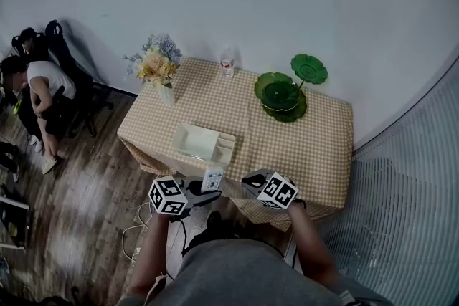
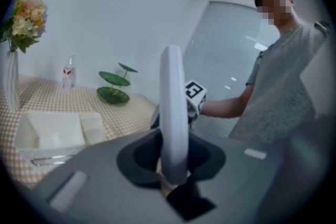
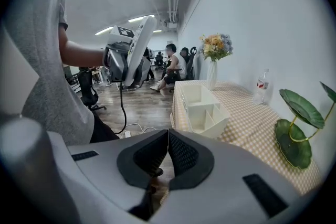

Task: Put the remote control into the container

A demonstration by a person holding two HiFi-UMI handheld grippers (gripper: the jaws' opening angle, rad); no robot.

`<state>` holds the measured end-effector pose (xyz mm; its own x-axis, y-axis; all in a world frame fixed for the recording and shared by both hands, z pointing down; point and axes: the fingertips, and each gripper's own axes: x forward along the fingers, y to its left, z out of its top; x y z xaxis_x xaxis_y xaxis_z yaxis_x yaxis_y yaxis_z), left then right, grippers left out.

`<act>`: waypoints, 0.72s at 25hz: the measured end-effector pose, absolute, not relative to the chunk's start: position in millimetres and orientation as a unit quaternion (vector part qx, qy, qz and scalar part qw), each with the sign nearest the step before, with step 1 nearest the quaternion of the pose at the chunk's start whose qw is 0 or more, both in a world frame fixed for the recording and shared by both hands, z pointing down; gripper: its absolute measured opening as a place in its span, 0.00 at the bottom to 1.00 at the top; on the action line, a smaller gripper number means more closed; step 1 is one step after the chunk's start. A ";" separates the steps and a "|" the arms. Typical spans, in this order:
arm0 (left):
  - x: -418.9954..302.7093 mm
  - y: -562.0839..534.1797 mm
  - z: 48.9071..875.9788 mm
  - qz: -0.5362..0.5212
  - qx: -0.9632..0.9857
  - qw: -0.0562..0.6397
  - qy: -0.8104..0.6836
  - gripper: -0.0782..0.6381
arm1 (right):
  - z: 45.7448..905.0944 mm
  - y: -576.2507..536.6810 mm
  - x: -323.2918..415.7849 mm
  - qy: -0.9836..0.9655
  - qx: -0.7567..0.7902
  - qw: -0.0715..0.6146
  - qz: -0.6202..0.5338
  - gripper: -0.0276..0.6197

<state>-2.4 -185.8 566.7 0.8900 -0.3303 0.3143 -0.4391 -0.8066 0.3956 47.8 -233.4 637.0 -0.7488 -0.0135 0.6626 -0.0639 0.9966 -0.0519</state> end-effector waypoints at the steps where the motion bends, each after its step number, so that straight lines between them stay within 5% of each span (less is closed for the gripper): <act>1: -3.7 -187.4 568.0 0.115 0.944 0.237 -0.200 0.23 | 638.0 -233.4 47.1 -0.933 0.021 0.358 0.036 0.07; 18: -28.5 -221.6 575.7 0.111 0.958 0.244 -0.102 0.23 | 632.2 -267.4 16.1 -0.923 0.086 0.370 0.062 0.07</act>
